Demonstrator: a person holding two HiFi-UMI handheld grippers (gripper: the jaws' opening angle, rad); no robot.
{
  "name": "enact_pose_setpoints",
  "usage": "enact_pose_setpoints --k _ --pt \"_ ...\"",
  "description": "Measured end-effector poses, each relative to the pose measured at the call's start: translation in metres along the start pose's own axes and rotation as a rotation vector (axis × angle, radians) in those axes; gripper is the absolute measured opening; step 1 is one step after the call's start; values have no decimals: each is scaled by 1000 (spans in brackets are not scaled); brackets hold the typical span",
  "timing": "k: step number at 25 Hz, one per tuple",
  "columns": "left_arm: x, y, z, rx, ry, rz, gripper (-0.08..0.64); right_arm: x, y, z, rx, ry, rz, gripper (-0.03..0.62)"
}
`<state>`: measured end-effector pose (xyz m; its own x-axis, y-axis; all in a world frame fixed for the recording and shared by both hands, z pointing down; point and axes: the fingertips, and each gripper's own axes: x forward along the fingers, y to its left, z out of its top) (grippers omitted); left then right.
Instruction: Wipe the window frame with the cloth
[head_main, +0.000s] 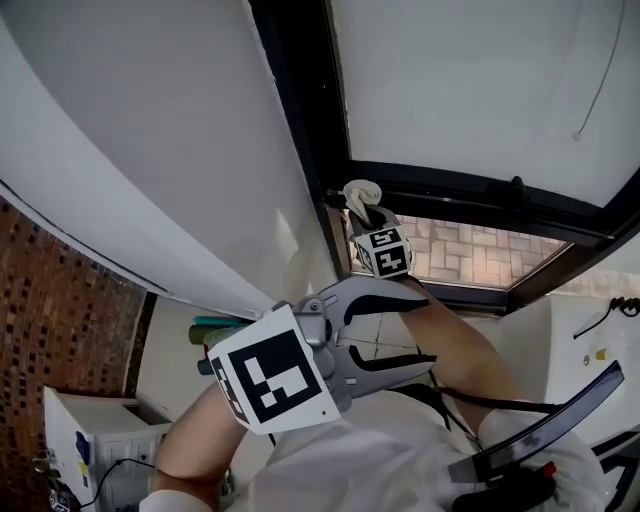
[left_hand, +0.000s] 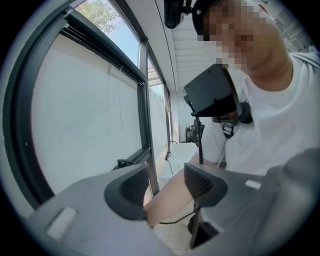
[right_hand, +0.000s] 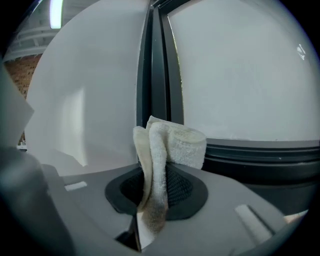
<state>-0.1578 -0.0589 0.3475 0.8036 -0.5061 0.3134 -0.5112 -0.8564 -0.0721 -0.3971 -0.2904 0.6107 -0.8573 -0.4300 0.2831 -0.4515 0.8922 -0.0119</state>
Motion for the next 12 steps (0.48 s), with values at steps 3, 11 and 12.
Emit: enact_pose_setpoints --k 3,11,12 --pt "0 0 0 5 -17 3 242 1 1 0 -6 37 41 72" --pt "-2 -6 10 23 -42 -14 242 -40 21 25 -212 128 116 72" --pt "-3 -6 12 25 -43 -16 242 -43 27 30 -274 156 141 72"
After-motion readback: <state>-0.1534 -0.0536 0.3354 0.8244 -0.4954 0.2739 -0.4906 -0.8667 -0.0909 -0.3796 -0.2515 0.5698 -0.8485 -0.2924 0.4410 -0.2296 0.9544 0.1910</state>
